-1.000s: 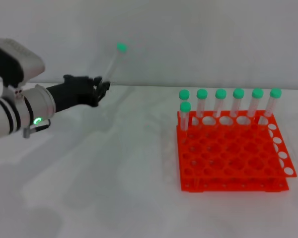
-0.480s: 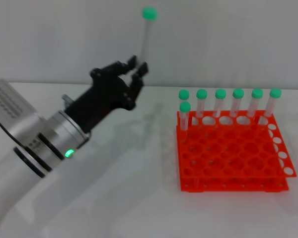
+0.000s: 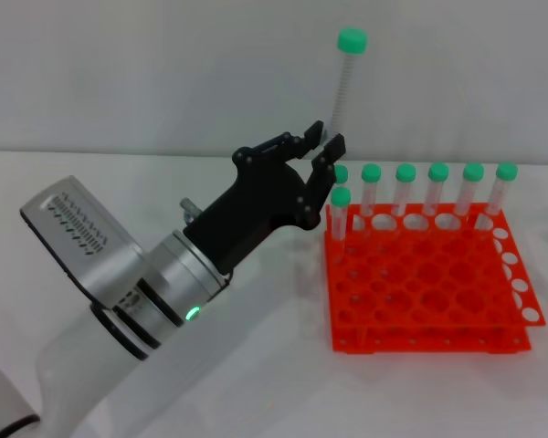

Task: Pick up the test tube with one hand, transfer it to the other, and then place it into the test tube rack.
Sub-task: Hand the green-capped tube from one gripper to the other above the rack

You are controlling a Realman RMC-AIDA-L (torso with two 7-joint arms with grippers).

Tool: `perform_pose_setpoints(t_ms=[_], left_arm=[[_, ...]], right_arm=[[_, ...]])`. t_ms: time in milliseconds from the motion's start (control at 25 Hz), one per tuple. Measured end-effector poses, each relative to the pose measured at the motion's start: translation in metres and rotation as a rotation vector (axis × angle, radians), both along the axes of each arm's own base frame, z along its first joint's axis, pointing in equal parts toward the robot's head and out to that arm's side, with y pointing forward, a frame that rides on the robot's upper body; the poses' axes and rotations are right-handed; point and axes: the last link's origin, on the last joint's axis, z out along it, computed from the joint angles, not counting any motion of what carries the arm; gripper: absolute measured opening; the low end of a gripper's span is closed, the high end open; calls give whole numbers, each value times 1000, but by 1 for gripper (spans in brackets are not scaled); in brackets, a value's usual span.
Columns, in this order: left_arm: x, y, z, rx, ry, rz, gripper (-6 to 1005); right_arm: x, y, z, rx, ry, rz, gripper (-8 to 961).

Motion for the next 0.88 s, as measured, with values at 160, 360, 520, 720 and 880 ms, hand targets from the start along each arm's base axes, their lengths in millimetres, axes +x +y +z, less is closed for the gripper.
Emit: perform_pose_setpoints(t_ms=[160, 360, 520, 720, 880], left_arm=[[3, -4, -9, -33, -10, 17, 195], [7, -10, -22, -89, 6, 21, 195], [8, -15, -29, -118, 19, 19, 196], [9, -21, -34, -140, 25, 5, 196], [9, -22, -36, -148, 36, 6, 195]], right_arm=[[-22, 10, -10, -122, -10, 80, 854], [-55, 27, -22, -280, -63, 182, 854], [-76, 37, -34, -330, -104, 232, 854], [-88, 50, -48, -385, -145, 202, 833], [-95, 52, -54, -404, -156, 215, 806]])
